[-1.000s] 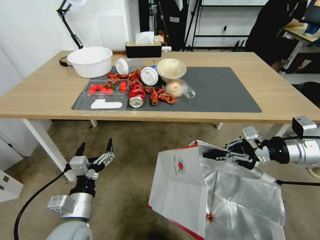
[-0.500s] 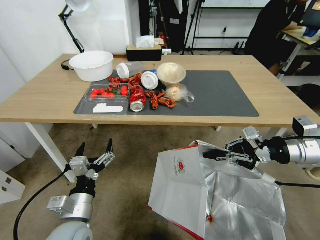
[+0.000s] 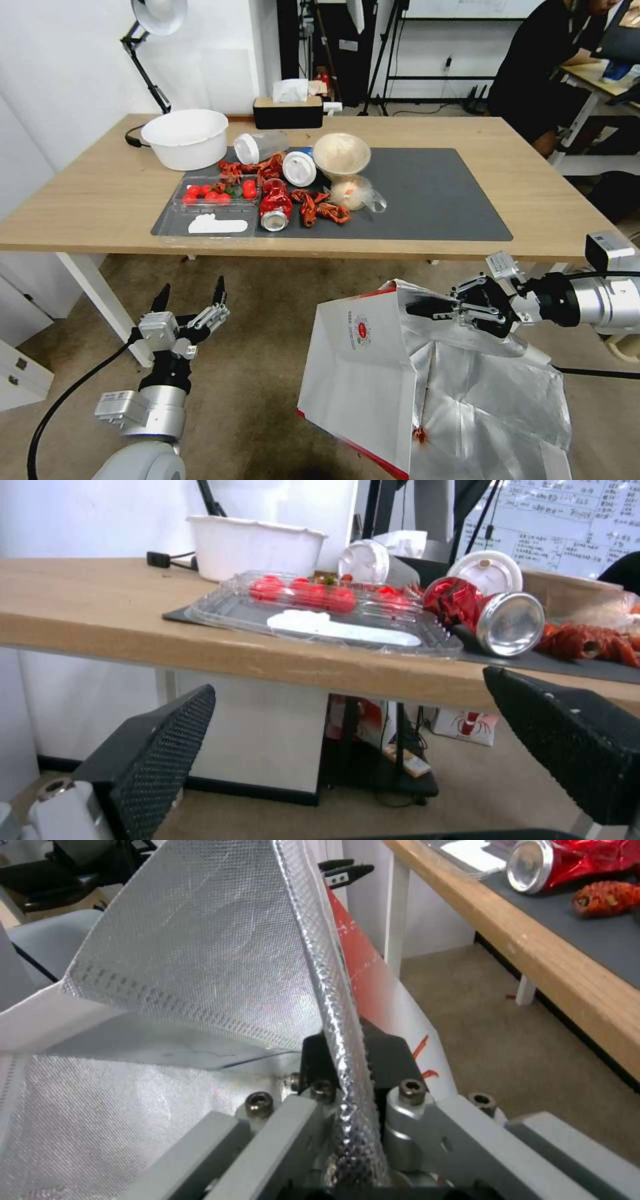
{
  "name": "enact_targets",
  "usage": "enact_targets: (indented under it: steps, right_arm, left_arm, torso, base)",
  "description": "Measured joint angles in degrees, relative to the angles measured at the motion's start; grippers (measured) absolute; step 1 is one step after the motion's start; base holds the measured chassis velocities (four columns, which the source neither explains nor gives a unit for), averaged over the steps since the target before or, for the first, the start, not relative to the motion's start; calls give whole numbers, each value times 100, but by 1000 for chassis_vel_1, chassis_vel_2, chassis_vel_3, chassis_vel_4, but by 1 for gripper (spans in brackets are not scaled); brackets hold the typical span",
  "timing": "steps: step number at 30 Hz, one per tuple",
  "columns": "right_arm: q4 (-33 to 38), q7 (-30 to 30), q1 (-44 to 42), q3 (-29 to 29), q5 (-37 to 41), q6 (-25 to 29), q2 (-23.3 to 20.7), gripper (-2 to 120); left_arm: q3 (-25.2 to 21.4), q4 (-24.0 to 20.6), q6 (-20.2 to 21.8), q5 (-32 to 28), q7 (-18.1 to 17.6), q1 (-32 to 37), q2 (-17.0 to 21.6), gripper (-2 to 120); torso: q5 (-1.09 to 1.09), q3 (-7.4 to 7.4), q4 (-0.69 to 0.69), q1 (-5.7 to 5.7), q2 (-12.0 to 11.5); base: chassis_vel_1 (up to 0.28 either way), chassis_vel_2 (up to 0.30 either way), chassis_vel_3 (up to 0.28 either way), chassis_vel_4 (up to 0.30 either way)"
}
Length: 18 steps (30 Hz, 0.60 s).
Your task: Pick up the food delivery bag from the floor and place it on the table.
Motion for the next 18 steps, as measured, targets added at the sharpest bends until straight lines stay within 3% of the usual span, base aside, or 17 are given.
enact_targets:
  steps: [18]
  right_arm:
    - [-8,-13,1,6,-5,0,6,0]
  left_arm:
    - [5,11,6,0,4,2,-5,100]
  torso:
    - [0,267,0,188,453]
  base:
    - [0,0,0,0]
